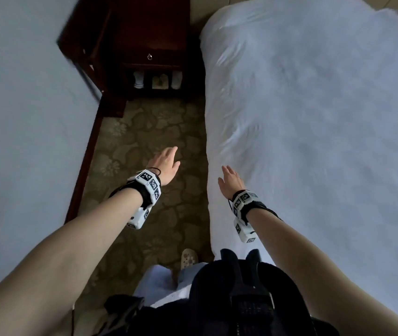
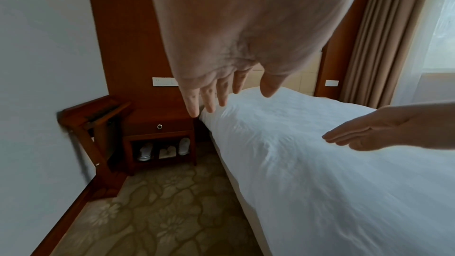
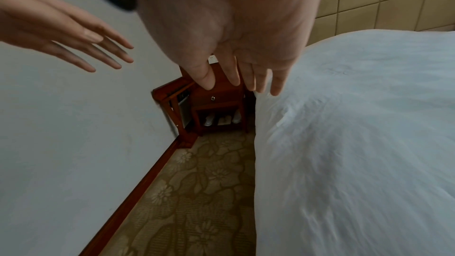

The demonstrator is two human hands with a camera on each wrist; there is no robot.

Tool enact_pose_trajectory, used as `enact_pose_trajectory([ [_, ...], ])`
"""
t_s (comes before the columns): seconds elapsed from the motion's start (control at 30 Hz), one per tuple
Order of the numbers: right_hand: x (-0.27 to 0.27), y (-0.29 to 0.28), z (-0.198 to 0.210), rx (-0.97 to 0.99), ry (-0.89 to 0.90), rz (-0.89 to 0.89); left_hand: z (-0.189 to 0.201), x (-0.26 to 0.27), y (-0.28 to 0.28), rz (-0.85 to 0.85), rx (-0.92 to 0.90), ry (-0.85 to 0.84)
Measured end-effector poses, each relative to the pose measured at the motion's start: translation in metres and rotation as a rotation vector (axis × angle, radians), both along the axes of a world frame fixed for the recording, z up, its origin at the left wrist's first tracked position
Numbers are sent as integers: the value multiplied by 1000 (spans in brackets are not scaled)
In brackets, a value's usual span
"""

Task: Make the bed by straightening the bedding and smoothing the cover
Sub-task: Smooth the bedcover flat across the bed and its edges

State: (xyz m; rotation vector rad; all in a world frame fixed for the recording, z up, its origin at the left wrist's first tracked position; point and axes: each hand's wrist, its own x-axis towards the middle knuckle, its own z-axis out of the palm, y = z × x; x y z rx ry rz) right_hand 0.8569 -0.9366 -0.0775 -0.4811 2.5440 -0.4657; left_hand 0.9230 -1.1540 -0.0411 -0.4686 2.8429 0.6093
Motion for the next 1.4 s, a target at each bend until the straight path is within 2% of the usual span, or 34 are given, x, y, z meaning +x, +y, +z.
enact_pose_trajectory([
  [0.23,-76,-20,-14,87,-44,-62,-42,-85,-59,-110,-51,-151],
  [0.37,-128,-26,-28,141,-34,-202,-52,-164,-86,-213,-57,-144],
  [0.53,-169,-19,-35,157,-50,-381,-54,-271,-88,-416,-101,-110],
  [0.67,-202,13,-43,183,-48,-423,-58,-351,-53,-575,-138,-102],
  [0.8,-257,72,-56,251,-3,-505,-81,-429,5,-691,-126,-62],
  [0.97,-341,136,-101,225,-11,-649,-132,-510,92,-646,-19,-61],
  [1.13,-407,164,-160,240,37,-782,-202,-541,146,-770,-20,-65],
  [1.23,-426,140,-192,218,13,-663,-244,-542,132,-738,-84,-80],
  [1.4,-399,30,-232,116,46,-385,-291,-543,38,-706,-278,-131],
])
